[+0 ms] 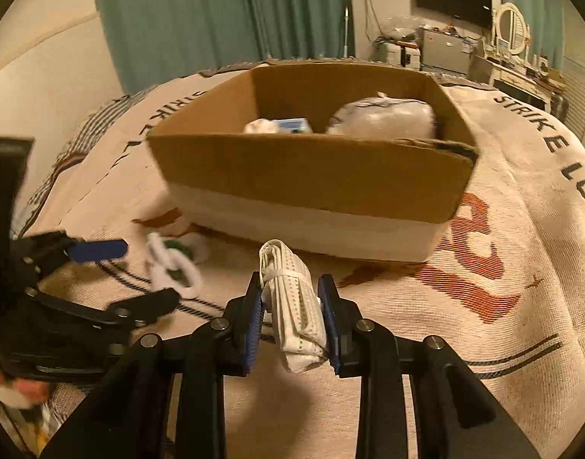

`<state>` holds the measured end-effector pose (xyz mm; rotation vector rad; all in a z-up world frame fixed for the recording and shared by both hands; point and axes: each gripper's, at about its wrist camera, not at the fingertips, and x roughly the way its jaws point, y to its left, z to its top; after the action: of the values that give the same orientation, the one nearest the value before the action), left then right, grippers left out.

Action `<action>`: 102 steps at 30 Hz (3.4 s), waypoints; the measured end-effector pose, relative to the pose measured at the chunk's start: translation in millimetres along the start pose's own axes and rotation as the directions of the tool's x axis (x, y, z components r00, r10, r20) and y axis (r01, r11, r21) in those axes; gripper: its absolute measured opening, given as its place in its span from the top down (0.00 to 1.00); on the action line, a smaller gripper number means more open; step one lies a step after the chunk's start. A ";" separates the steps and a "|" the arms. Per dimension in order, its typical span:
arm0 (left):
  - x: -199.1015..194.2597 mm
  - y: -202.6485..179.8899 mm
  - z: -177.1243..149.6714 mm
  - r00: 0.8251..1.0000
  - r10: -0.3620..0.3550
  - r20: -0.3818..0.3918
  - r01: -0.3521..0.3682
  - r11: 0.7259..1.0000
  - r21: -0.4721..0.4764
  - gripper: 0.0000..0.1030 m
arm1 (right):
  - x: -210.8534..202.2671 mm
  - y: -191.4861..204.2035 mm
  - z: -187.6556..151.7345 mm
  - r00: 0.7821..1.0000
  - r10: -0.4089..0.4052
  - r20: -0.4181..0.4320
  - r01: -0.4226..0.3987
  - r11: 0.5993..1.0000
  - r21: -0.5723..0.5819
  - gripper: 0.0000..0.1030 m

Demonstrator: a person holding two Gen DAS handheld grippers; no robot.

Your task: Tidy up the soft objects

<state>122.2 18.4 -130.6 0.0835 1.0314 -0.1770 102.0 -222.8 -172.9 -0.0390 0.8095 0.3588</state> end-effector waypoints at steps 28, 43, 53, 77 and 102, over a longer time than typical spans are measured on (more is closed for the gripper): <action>-97.6 -41.8 -12.7 0.964 0.005 0.265 -0.006 1.000 0.001 0.58 | -70.8 7.6 -0.2 0.994 0.030 0.109 -0.029 0.999 -0.017 0.73; -144.6 -65.4 77.2 0.892 0.014 0.452 -0.039 0.998 0.047 0.58 | -131.2 -24.0 103.6 0.961 0.054 0.272 -0.038 0.997 -0.064 0.73; -81.4 -34.0 144.7 0.913 0.054 0.403 -0.063 0.998 0.009 0.58 | -67.5 -39.9 180.1 0.970 0.078 0.230 -0.064 0.996 -0.067 0.73; -32.9 -9.9 147.1 0.941 0.110 0.319 -0.123 0.992 0.018 0.44 | 18.5 -43.2 196.0 0.992 0.092 0.091 -0.093 0.996 0.007 0.44; -283.2 -51.3 51.6 0.627 0.168 0.761 -0.195 0.979 -0.056 0.11 | -282.7 2.2 117.0 0.820 -0.097 0.564 0.138 0.990 -0.030 0.00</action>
<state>14.5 -9.6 139.7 0.1274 0.1503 -0.0274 4.4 -285.4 110.3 -0.0450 0.2023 0.2590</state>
